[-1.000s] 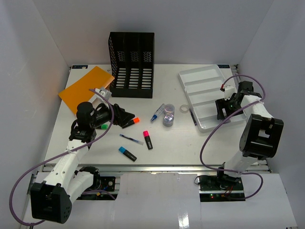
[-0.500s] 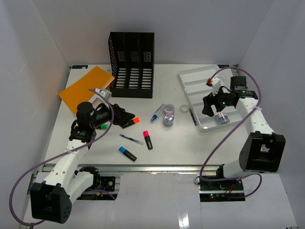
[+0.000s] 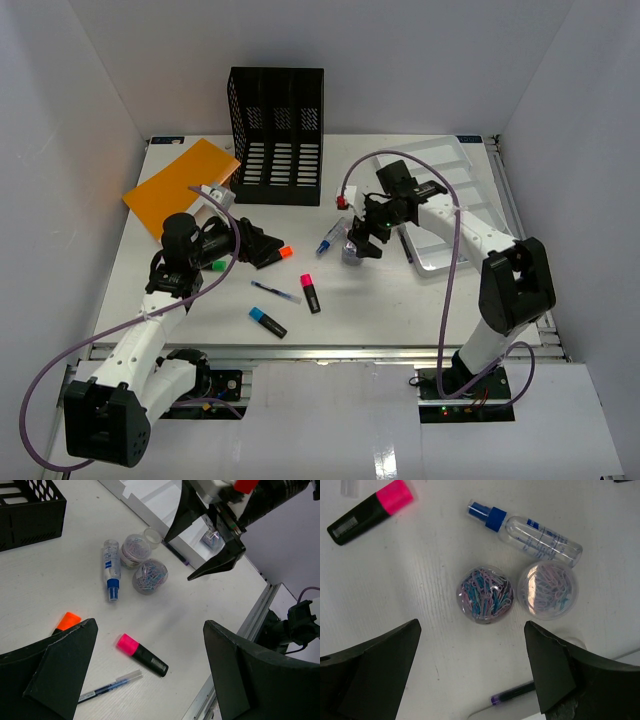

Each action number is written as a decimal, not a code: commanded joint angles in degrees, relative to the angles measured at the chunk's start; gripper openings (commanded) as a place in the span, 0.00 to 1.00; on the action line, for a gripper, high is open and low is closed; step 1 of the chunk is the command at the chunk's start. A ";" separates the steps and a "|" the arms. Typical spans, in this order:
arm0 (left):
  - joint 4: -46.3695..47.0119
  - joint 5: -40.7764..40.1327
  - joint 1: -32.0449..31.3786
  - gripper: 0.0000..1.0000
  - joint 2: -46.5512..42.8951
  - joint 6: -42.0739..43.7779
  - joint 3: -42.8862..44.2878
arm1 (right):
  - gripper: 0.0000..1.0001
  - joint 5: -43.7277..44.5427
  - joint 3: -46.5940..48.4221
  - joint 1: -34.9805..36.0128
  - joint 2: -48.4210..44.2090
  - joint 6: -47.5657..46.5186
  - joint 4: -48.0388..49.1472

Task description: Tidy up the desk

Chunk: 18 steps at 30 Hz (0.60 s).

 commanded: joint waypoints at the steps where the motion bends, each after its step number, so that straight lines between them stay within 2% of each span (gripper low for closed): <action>1: 0.06 0.15 -0.11 0.98 0.09 1.00 0.90 | 0.90 7.70 7.32 2.98 4.53 16.27 0.15; 9: -0.05 0.27 -0.11 0.98 0.35 1.20 1.07 | 0.90 19.06 1.17 7.82 4.12 30.44 5.14; 18: -0.23 -0.03 -0.11 0.98 0.53 1.46 1.07 | 0.91 26.96 0.46 10.23 6.78 33.73 6.59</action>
